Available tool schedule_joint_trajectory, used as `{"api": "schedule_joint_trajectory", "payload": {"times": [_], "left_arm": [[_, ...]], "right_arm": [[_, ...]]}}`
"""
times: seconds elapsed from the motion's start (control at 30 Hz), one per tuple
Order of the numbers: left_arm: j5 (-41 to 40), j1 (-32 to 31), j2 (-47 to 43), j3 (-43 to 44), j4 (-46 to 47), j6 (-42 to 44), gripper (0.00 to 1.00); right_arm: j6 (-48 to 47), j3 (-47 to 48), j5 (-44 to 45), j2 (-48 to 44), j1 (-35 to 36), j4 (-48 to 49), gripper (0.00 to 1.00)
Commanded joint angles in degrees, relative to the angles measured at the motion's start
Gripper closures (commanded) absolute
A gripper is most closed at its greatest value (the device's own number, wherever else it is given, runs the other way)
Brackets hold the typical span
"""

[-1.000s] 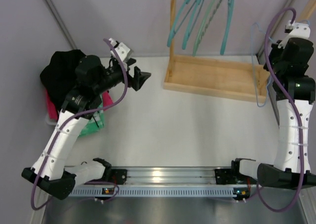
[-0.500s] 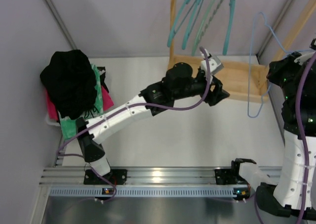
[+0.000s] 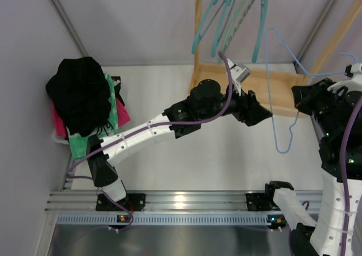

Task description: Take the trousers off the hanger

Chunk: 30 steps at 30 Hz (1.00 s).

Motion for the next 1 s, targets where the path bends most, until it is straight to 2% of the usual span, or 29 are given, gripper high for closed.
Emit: {"api": "schedule_joint_trajectory", "payload": {"times": [0.0,0.07,0.3,0.43,0.5,0.53,0.63,0.67,0.7,0.8,0.97], "left_arm": [[0.6,-0.4,-5.3,-1.4,8.1,-5.6,0.23],[0.4,-0.4,-5.8,-1.9,8.8,-6.8,0.21],[-2.1,-0.4,-5.0,-2.5,9.1,-11.4,0.21],[-3.1,-0.5,-5.1,-3.1,8.9,-13.2,0.23],[-3.1,-0.5,-4.4,-2.5,8.9,-14.7,0.28],[-3.0,-0.5,-4.2,-2.2,9.0,-15.5,0.32],[-0.7,-0.5,-2.9,-0.8,11.7,-18.2,0.56],[-0.3,-0.5,-2.7,0.0,12.5,-18.7,0.68],[-0.7,-0.5,-2.5,0.5,13.0,-19.6,0.97],[-2.3,-0.4,-2.2,2.1,12.7,-21.6,1.0],[-2.5,0.4,-1.0,5.4,12.5,-25.0,1.0]], "right_arm": [[1.0,-0.9,-4.8,-1.8,0.3,6.3,1.0],[1.7,-1.4,-7.2,-2.9,0.3,7.9,1.0],[5.2,-2.2,-12.6,-5.2,0.3,11.8,1.0],[6.3,-1.9,-13.9,-6.2,0.4,12.2,1.0],[7.4,-2.3,-16.7,-6.3,0.3,12.7,1.0],[8.9,-2.5,-17.8,-6.5,0.3,13.0,1.0],[11.8,-3.5,-21.7,-6.5,0.3,13.8,1.0],[12.2,-3.7,-22.6,-6.7,0.3,13.9,0.98],[12.8,-3.9,-23.6,-6.8,0.3,14.0,0.95],[14.9,-4.8,-25.0,-7.6,0.3,14.8,0.88],[18.2,-6.5,-26.5,-8.6,0.3,16.9,0.84]]}}
